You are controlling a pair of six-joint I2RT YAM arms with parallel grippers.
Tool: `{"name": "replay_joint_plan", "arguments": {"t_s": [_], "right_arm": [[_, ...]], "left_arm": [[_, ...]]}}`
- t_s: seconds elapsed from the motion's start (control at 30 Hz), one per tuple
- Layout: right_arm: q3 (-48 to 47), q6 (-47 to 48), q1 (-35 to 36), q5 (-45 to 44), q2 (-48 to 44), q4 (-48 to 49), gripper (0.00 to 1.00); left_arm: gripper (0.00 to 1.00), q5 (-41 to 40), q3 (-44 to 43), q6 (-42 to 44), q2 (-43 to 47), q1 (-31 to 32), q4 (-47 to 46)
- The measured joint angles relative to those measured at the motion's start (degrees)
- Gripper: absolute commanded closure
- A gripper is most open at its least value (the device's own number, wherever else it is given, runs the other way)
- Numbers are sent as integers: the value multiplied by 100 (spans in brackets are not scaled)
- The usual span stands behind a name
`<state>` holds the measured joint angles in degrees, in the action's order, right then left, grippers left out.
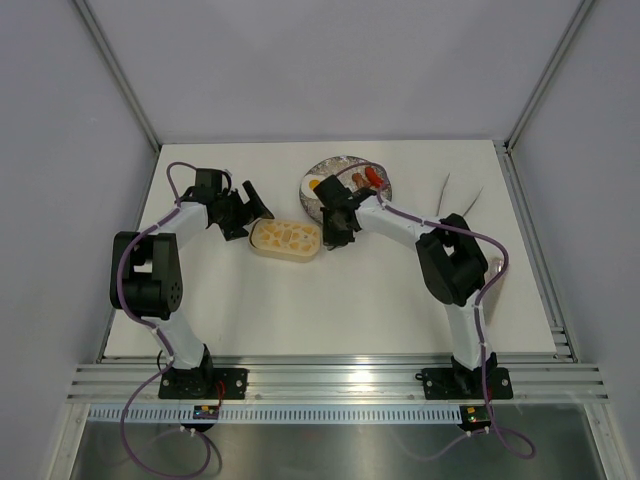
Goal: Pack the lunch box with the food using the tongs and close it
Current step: Close the box lid on the packing box.
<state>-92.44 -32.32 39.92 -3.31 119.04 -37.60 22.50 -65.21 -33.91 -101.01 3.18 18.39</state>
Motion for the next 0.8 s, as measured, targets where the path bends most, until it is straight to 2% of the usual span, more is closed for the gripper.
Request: {"name": "replay_joint_plan", "arguments": {"t_s": [0.33,0.8], "right_arm": [[-710,31,90,146,402,-173,99],[-863,85,114,188,577,-297,100]], "left_arm": [[1,0,0,2,0,13,-2],[1,0,0,4,0,24,-4]]}}
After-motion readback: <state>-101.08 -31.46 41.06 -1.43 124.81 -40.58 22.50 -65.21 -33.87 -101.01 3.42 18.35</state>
